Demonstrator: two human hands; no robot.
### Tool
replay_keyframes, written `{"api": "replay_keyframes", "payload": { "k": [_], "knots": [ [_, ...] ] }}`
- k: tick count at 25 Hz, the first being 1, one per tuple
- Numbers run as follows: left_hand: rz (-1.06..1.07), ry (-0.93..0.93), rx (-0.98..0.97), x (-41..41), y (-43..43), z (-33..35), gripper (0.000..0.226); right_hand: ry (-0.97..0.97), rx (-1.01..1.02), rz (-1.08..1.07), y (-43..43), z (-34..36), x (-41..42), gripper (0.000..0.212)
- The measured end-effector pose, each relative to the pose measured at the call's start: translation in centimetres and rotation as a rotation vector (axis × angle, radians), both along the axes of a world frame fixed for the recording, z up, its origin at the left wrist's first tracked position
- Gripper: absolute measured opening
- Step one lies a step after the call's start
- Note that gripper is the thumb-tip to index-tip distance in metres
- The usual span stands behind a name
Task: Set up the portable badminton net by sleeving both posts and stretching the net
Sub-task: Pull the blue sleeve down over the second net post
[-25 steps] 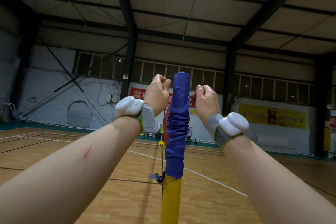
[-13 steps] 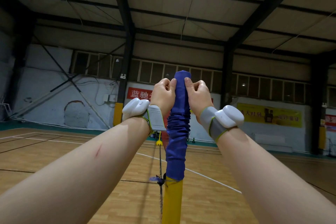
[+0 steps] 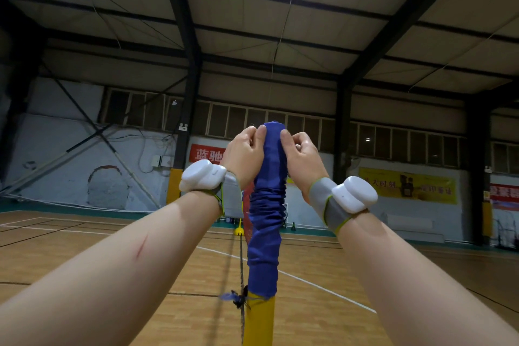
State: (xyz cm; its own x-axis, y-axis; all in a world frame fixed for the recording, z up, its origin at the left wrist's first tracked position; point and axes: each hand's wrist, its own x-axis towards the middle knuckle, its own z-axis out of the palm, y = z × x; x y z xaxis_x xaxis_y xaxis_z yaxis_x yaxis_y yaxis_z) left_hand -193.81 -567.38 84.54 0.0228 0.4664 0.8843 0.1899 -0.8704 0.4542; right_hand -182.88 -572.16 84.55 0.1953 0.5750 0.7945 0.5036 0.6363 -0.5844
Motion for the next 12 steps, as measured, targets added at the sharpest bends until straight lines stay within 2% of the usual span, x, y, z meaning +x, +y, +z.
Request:
{"api": "replay_keyframes", "payload": {
  "k": [3,5,12],
  "knots": [
    [0.076,-0.043,0.113,0.5,0.1,-0.3,0.042,-0.027,0.029,-0.02,0.2,0.3,0.4,0.029],
    [0.129,-0.009,0.167,0.2,0.3,-0.4,0.041,-0.043,0.064,0.005,0.3,-0.1,0.4,0.029],
    [0.115,0.112,0.167,-0.9,0.5,-2.8,0.03,-0.101,0.06,0.023,0.4,-3.4,0.5,0.024]
  ]
}}
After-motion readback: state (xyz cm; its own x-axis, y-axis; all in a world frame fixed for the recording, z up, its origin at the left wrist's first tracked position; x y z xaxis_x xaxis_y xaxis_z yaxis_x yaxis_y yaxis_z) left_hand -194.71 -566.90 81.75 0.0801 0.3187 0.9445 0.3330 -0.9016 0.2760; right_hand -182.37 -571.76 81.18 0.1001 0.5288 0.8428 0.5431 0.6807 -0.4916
